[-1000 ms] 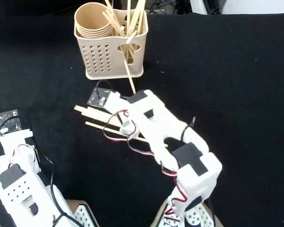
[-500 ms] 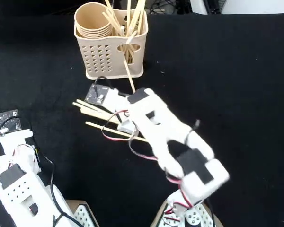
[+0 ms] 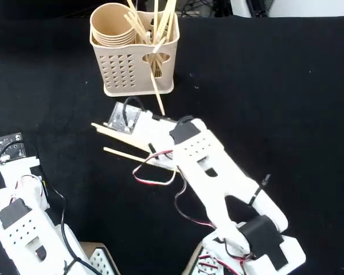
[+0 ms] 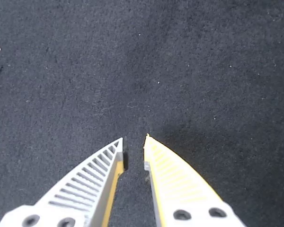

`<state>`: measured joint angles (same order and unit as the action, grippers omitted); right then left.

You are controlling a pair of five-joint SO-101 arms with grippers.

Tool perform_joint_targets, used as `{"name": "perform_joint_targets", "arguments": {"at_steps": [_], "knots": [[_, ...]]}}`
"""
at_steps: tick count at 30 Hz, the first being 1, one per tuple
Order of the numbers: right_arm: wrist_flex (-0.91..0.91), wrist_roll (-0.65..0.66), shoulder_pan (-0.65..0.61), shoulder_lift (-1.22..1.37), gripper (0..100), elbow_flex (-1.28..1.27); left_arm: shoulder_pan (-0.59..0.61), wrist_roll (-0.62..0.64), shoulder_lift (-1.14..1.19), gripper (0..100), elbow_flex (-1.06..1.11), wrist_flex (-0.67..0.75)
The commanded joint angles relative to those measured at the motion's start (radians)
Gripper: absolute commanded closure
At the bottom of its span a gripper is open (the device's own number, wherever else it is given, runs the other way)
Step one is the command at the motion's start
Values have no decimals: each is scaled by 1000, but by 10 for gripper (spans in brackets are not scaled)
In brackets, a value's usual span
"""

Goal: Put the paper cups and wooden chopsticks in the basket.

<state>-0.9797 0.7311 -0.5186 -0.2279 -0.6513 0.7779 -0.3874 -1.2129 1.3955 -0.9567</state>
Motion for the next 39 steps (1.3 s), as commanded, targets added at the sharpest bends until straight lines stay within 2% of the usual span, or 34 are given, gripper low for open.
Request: {"name": "perform_joint_targets", "arguments": {"at_steps": [1,7,12,17,20,27,35,37,39], "knots": [[20,9,-8,-8,985,-16,-1,2,-12,909,-45,8],[21,6,-11,124,853,15,-1,2,-12,909,-44,8],[12,-3,-49,136,850,51,-1,2,-12,909,-44,8],[-58,-52,-143,101,831,47,-1,2,-12,909,-44,9],[-2,-77,-152,117,805,21,-1,2,-12,909,-44,9],[123,-72,-98,303,807,24,-1,2,-12,909,-42,8],[57,-46,-84,372,810,110,-1,2,-12,909,-44,8],[41,-23,-86,375,865,110,-1,2,-12,909,-45,8],[35,-20,-92,375,985,108,-1,2,-12,909,-50,8]]}}
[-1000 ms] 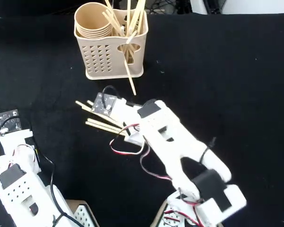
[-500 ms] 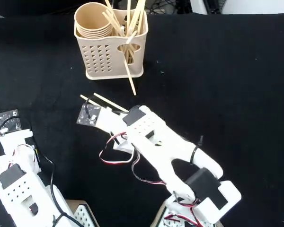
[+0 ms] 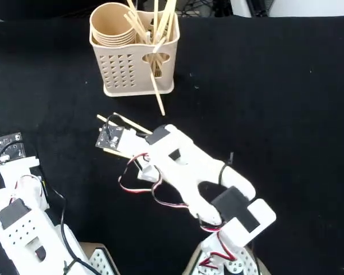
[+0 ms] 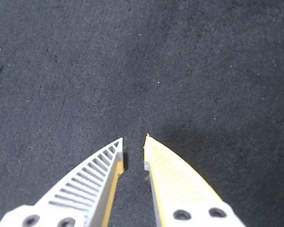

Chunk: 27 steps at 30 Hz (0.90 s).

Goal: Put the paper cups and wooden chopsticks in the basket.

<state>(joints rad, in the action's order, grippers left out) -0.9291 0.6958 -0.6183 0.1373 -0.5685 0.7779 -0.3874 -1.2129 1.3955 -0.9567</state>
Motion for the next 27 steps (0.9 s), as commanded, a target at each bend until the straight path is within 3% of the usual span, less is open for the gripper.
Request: {"name": "perform_joint_targets", "arguments": {"at_steps": [1,12,17,23,27], "knots": [[-18,14,6,10,987,22,-1,2,-12,909,-51,8],[-37,12,9,-87,987,21,4,2,-12,909,-51,8],[-97,11,15,-331,987,-21,2,2,-12,909,-45,8],[-92,-9,157,-653,987,-50,-10,2,-12,909,-31,8],[-95,-63,206,-848,987,-47,-85,2,-12,909,7,6]]}}
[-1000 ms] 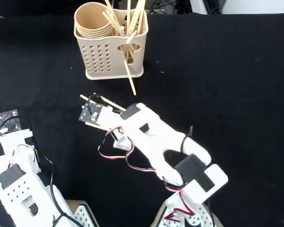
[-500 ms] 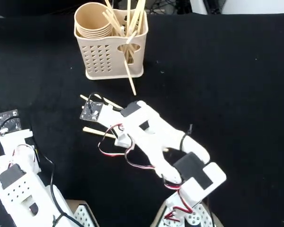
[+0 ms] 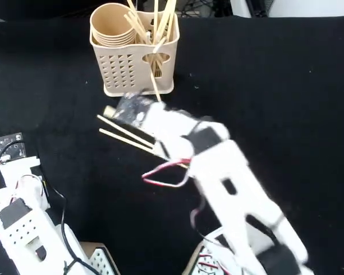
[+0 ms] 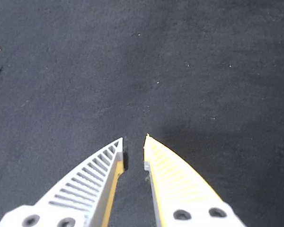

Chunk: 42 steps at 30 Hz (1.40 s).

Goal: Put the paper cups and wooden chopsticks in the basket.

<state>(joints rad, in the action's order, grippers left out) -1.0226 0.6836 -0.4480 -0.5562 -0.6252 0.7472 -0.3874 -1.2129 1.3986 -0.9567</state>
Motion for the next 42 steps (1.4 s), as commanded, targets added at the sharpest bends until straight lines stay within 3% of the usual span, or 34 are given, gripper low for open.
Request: {"name": "perform_joint_targets", "arguments": {"at_steps": [1,6,10,17,24,33,42], "knots": [[-2,-63,38,-209,987,13,-76,2,-12,909,18,6],[51,-74,86,-426,987,88,-143,2,-12,909,65,15],[278,-146,146,-455,987,124,-165,2,-12,909,73,14],[671,-463,226,-311,987,177,-211,2,-12,909,108,17],[1034,-571,227,1,987,321,-213,2,-12,909,111,17],[1076,-718,232,326,987,562,-213,2,-12,909,113,17],[1201,-753,233,467,987,527,-211,2,-12,909,114,17]]}}
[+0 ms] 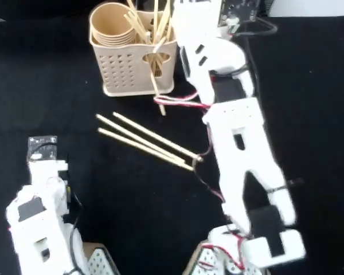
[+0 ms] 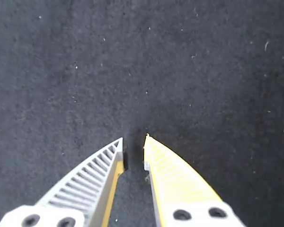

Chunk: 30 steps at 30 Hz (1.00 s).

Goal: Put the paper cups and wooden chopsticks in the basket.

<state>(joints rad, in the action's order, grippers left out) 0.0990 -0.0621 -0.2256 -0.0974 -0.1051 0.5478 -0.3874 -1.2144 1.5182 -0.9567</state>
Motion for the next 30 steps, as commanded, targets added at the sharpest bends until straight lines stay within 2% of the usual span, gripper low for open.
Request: {"name": "perform_joint_targets", "arguments": {"at_steps": [1,10,17,30], "knots": [[112,-8,11,15,987,-18,-12,2,-11,909,-5,17],[304,-11,29,18,987,-229,-12,2,-11,909,-5,17],[402,-11,31,79,987,-285,-12,2,-11,909,-5,17],[402,-5,31,174,987,-343,-10,2,-11,909,-5,17]]}}
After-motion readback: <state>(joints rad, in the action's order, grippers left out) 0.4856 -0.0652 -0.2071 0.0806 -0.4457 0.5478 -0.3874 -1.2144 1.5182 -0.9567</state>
